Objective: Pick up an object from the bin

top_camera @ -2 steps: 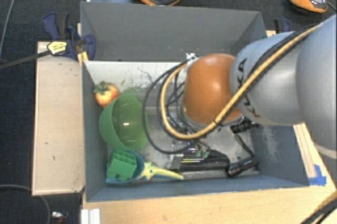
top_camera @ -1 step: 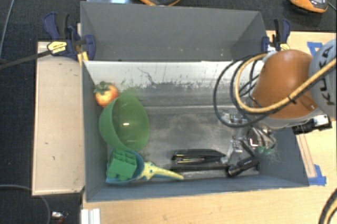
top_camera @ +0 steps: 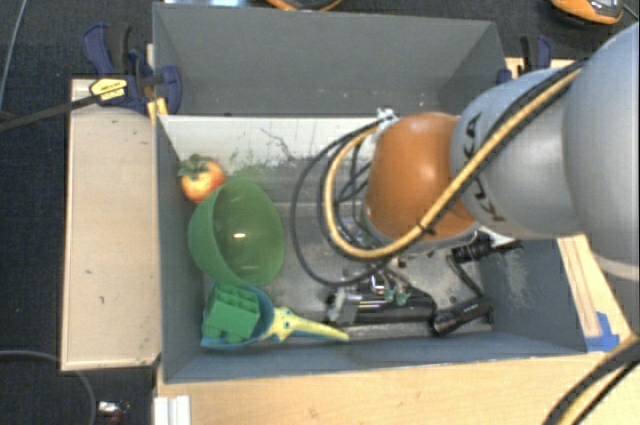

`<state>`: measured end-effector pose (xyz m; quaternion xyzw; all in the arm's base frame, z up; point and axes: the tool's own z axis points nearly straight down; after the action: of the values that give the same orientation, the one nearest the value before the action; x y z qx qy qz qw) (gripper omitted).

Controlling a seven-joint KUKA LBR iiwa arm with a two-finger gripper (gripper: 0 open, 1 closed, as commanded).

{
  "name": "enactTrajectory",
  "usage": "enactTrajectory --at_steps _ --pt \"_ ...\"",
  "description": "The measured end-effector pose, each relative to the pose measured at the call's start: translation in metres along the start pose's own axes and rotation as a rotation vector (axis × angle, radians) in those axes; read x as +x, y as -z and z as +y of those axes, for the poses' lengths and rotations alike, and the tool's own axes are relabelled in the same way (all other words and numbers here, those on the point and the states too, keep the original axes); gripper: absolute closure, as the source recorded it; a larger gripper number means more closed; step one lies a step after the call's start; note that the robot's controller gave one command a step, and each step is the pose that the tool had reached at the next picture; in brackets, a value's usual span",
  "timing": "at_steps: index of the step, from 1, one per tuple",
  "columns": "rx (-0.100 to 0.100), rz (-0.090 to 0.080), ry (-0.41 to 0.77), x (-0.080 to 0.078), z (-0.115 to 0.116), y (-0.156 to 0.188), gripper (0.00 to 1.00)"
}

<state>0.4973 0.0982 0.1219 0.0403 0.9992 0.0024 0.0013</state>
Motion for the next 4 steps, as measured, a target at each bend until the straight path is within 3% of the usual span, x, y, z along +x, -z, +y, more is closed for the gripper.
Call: enactTrajectory --at_steps 1,2,3,4 --pt "0.007 -0.003 0.044 -0.003 -0.092 -0.008 0.0" --pt "-0.002 0.0 -0.043 0.011 -0.028 -0.01 0.0" --pt "0.008 -0.004 0.015 -0.007 -0.115 -0.015 1.0" --pt "0.008 -0.004 0.015 -0.007 -0.115 -0.015 1.0"
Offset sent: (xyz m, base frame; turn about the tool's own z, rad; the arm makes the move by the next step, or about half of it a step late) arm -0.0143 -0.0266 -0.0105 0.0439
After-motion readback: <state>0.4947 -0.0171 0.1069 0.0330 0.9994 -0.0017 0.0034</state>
